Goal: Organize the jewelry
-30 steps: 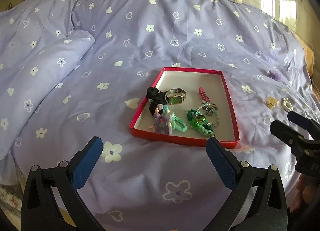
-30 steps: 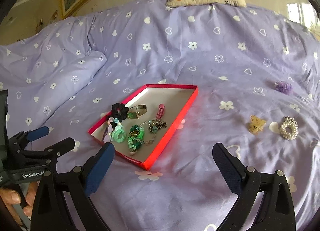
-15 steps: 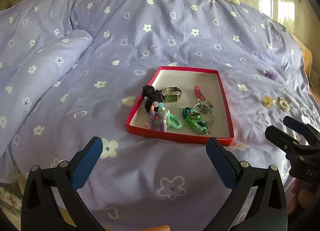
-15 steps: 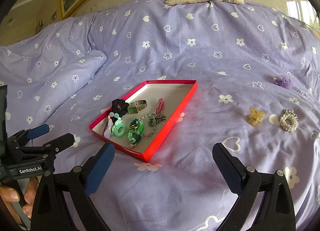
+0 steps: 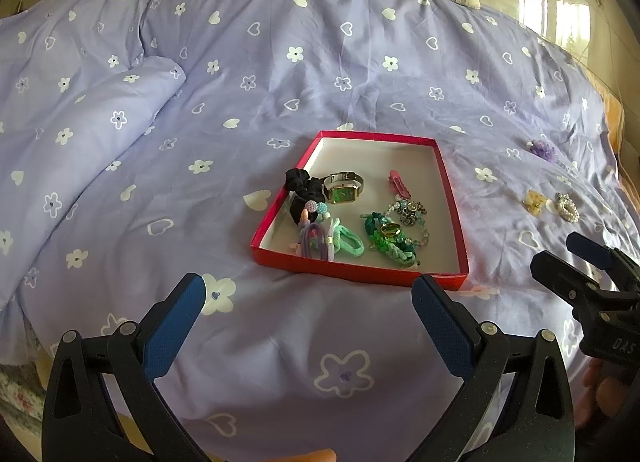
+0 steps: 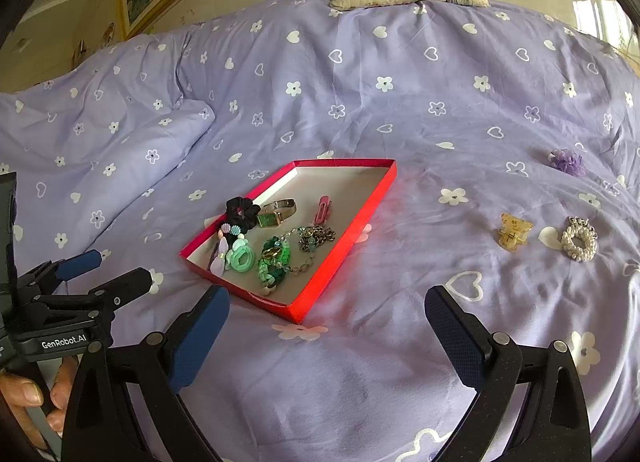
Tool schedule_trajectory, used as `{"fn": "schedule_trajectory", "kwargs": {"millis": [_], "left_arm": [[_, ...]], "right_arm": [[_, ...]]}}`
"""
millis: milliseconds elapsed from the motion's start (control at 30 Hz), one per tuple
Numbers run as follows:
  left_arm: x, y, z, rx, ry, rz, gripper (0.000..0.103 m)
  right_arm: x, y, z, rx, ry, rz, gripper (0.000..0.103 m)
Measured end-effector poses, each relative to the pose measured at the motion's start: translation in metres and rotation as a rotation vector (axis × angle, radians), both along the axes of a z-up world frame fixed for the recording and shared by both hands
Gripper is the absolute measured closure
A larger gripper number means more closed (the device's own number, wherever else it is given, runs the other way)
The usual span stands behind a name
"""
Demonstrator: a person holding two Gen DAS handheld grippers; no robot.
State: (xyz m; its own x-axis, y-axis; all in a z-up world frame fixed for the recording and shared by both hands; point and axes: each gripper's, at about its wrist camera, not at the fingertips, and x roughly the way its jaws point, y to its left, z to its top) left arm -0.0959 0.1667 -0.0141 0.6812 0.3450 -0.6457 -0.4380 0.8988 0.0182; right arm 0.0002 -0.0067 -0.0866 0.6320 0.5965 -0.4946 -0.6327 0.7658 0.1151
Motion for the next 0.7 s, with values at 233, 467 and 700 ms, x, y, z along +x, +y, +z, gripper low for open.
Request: {"fn": "schedule_trajectory", "kwargs": {"millis": [233, 467, 700], "left_arm": [[0.0014, 0.0034, -0.0031, -0.006, 0.006, -0.001, 0.0], [0.0013, 0.0034, -0.0034, -0.007, 0.008, 0.0, 0.0], [0.0023, 0.0042, -0.0038, -0.009, 0.01, -0.001, 0.0]], "right_arm": [[-0.0004, 0.0004, -0.0003, -0.002, 0.004, 0.004, 0.003], [-0.0014, 0.0009, 0.0, -0.001, 0.004, 0.004, 0.003], [-0.0007, 0.0004, -0.0002, 0.0, 0.006, 0.004, 0.003]]}}
